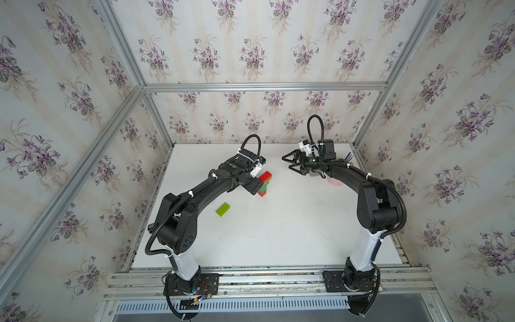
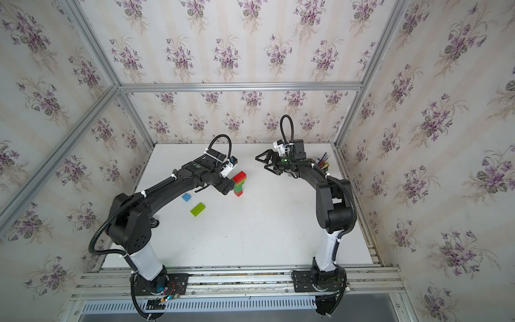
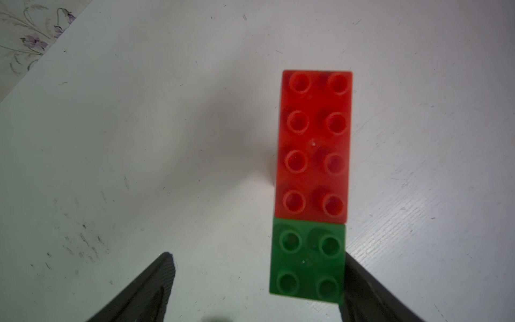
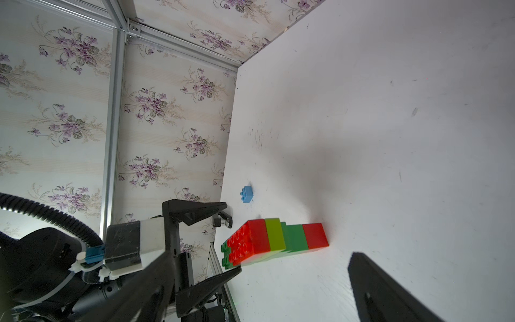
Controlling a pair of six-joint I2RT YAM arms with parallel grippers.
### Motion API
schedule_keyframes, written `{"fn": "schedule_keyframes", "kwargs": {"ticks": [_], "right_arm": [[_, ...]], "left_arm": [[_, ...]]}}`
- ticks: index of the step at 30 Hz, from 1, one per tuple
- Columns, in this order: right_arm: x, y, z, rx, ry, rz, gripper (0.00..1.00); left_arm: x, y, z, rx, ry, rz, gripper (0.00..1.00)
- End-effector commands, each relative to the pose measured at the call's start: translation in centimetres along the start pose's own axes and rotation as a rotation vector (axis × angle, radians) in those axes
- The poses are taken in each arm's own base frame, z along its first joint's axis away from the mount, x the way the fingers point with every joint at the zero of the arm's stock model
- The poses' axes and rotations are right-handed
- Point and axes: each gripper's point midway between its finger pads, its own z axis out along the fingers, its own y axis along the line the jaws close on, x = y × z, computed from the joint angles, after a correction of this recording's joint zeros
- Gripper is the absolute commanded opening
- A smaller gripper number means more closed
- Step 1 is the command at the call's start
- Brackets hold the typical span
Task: Assemble a spoon with lego
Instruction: Adjust the lego brick at the center of the board, then pick up the lego brick from the center of the board.
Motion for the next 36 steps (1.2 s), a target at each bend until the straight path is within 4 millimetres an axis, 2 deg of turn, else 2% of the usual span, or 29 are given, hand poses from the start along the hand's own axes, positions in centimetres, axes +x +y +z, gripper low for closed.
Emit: {"fn": "schedule_keyframes", "kwargs": {"ticks": [1,8,12,15,17,21,24,26,29,32,36], "right_arm": [[0.1,0.4,-0.1,-0.008,0.009,-0.014,1.0],[0.1,0.2,-0.1,-0.002,0.008,-0.01,1.0],[0.1,0.3,-0.2,-0.002,0.006,-0.011,1.0],[0.1,0.4,-0.3,0.001,0.008,-0.015,1.0],[0.1,0.5,-0.4,0.002,0.005,-0.02,1.0],[0.2,0.5,-0.5,0.005,0.001,-0.032,1.0],[0.1,0.4,-0.3,0.003,0.0,-0.03,1.0],[0.0,0.3,-0.3,-0.002,-0.003,-0.028,1.0],[-0.1,0.4,-0.2,-0.004,-0.004,-0.029,1.0],[-0.2,0.5,-0.3,0.0,-0.006,-0.032,1.0],[0.1,0.4,-0.5,0.017,-0.003,-0.035,1.0]], "left_arm": [[-0.3,1.1,-0.1,-0.05,-0.004,-0.004,0.9],[-0.2,2.2,-0.3,-0.079,-0.001,-0.013,0.9],[0.0,2.1,-0.8,-0.055,-0.009,-0.009,0.9],[0.5,1.6,-1.7,-0.015,-0.022,0.019,0.9],[1.2,1.3,-3.0,0.014,-0.029,0.041,0.9],[4.5,2.1,-5.7,0.012,0.026,0.048,0.9],[8.6,3.4,-6.3,-0.032,0.145,0.049,0.9],[11.6,3.9,-5.8,-0.023,0.241,0.02,0.88],[14.5,3.9,-4.4,-0.008,0.357,-0.002,0.83],[15.5,3.7,-2.7,0.013,0.413,-0.019,0.81],[16.3,4.6,-0.7,-0.017,0.483,-0.03,0.76]]}}
